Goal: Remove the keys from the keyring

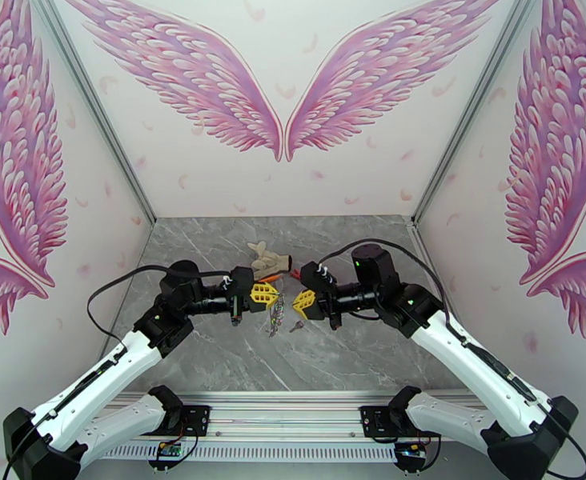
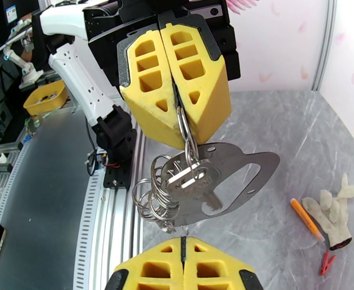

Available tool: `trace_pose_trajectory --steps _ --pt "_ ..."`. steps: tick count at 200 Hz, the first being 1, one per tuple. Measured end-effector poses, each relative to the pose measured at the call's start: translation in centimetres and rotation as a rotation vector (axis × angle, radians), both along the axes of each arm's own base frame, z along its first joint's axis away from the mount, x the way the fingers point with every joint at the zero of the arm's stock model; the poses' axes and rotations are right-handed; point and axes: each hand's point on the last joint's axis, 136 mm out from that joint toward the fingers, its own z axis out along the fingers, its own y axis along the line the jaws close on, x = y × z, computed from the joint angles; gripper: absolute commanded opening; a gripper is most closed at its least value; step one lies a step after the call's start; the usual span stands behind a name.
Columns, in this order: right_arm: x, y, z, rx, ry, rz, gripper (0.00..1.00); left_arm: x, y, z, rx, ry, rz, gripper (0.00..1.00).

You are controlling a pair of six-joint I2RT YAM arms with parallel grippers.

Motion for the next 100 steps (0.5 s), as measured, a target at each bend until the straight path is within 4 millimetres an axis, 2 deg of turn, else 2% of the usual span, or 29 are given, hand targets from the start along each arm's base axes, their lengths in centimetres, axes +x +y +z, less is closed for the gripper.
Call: trace_pose_trajectory --steps 9,22,35,50,77,100 --pt "0.1 -0.1 0.1 -0.002 -0.006 -0.011 0.0 0.0 0.0 -0.1 0.004 -0.001 -0.001 0.0" --pt "0.1 -0.3 0.5 0.005 -0.019 -0.025 0.1 -0.1 0.0 -0.3 0.012 -0.002 -0.004 0.0" --pt "-0.1 -0.4 1.2 0.018 -0.03 -0.03 0.13 -0.1 0.0 -0.7 0.024 0.004 -0.006 0.0" --pt "-0.3 -0.3 2.0 0.031 -0.041 -0.025 0.24 -0.2 0.0 -0.9 0.033 0.009 -0.01 0.0" --pt "-0.5 0.3 2.9 0.045 -0.052 -0.007 0.25 -0.3 -0.1 -1.1 0.04 0.011 -0.019 0.0" --pt "-0.3 0.9 2.6 0.037 -0.044 0.008 0.24 -0.4 -0.3 -1.1 0.045 0.011 -0.026 0.0"
